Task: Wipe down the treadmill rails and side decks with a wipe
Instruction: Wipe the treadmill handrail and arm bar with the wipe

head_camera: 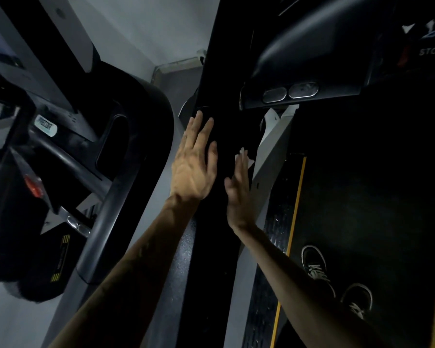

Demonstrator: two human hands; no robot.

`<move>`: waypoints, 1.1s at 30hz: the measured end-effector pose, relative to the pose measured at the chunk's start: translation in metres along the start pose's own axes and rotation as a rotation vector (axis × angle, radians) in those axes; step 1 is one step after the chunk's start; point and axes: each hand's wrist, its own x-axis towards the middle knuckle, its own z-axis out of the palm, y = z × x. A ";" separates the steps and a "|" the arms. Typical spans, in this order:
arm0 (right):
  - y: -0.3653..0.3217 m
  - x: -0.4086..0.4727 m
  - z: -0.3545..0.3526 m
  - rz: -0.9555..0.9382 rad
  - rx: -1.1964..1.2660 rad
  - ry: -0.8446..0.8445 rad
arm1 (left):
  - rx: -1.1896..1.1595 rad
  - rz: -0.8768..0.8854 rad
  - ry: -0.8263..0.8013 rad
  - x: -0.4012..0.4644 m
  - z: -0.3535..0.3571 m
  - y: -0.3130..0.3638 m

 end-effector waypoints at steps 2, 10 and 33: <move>0.004 0.023 -0.003 0.002 0.000 0.033 | -0.002 -0.001 0.004 0.000 0.001 0.000; 0.027 0.024 -0.014 0.147 0.066 0.041 | -0.011 0.000 0.010 0.000 0.001 -0.001; 0.009 0.019 -0.004 0.139 0.154 0.039 | -0.022 -0.008 0.020 0.000 0.001 0.001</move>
